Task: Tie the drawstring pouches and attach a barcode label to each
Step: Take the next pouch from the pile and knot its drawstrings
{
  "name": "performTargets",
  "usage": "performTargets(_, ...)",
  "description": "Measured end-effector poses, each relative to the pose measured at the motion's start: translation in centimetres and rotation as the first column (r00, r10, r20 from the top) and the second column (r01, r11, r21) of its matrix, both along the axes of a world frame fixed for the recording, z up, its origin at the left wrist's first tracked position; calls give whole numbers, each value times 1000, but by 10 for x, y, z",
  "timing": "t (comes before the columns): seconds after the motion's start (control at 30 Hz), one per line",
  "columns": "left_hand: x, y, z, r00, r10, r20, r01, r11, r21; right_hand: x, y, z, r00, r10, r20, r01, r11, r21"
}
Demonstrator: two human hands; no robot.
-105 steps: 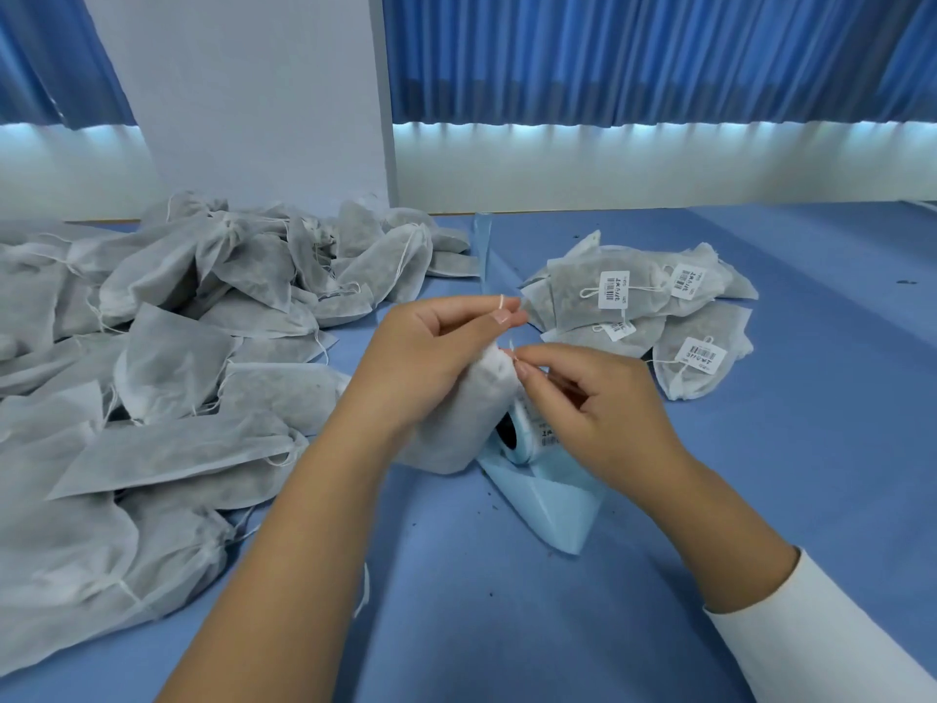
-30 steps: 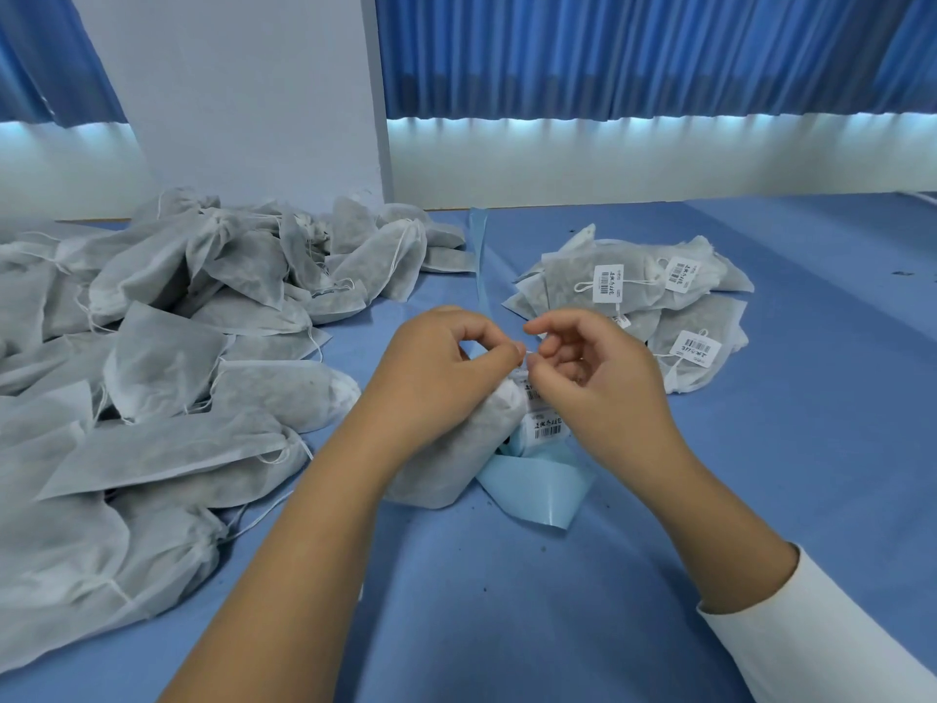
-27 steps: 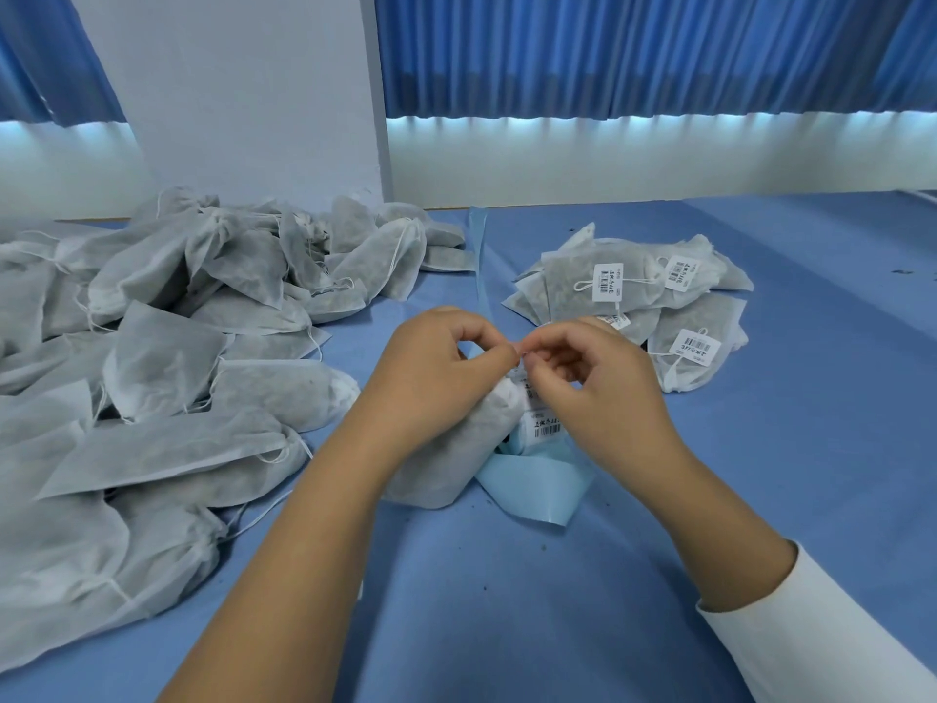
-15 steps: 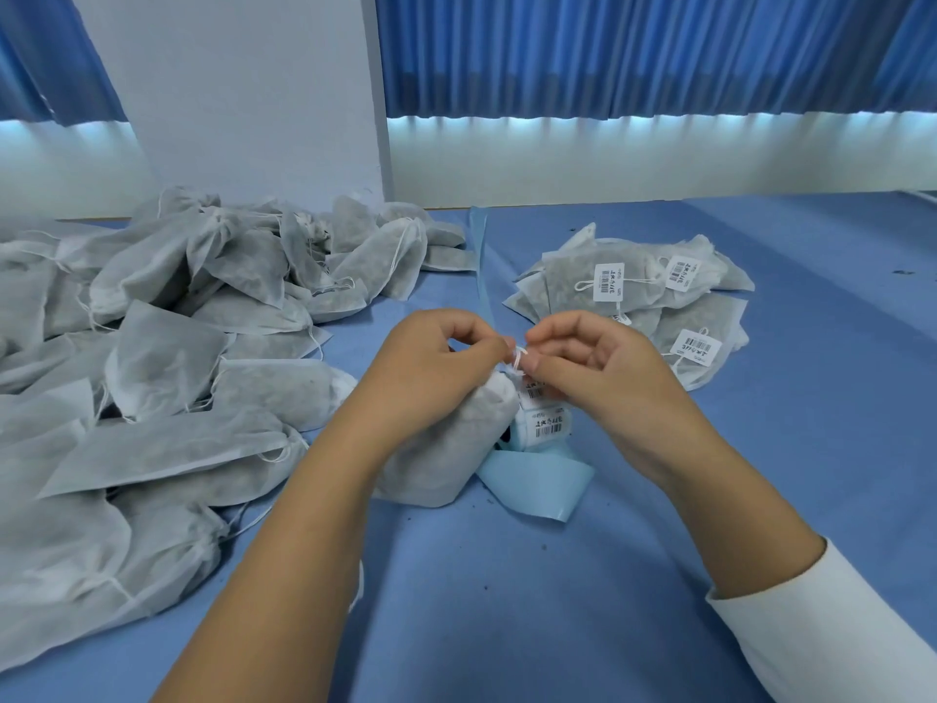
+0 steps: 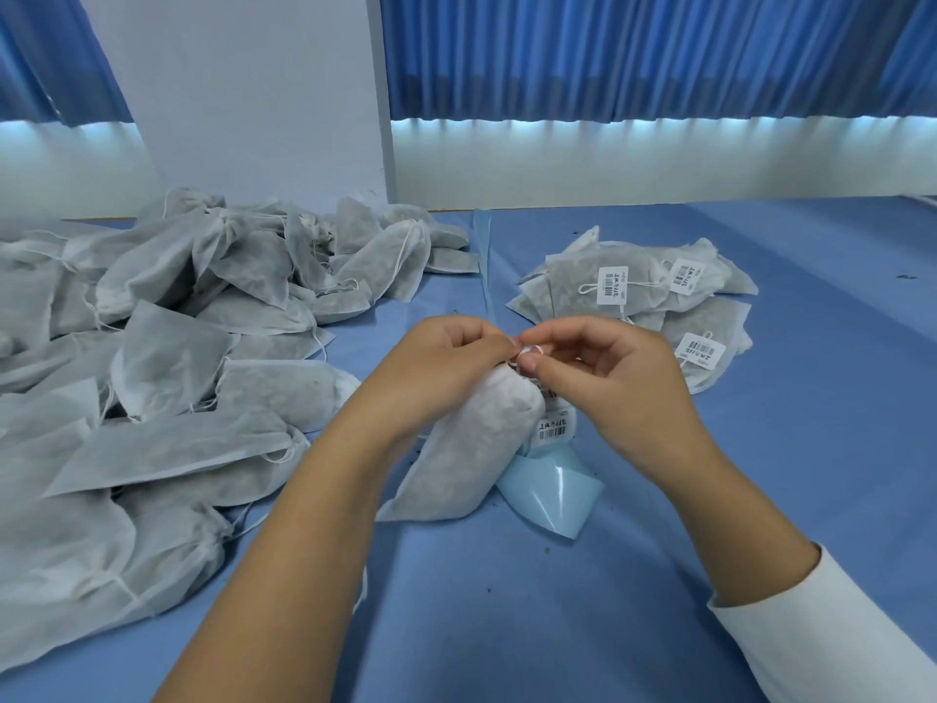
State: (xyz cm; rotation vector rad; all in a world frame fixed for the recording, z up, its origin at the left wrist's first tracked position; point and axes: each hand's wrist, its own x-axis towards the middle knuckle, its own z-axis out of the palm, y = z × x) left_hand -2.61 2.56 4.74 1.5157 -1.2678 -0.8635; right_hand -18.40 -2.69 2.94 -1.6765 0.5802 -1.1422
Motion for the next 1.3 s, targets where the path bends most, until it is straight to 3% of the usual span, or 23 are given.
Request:
performTargets(0.33, 1, 1, 3, 991, 32, -129, -31, 1000, 4, -1, -5, -6, 978, -172, -116, 120, 926, -359)
performTargets(0.57, -3, 3, 4, 984, -27, -176, 30, 999, 19, 1, -6, -6, 990, -136, -47, 125, 972, -197)
performTargets(1.07, -4, 4, 6, 976, -76, -203, 92, 993, 70, 1, -5, -3, 996, -83, 29, 86, 989, -117)
performTargets(1.3, -3, 1, 4, 991, 32, -132, -22, 997, 73, 1, -7, -4, 994, -104, 15, 105, 991, -81)
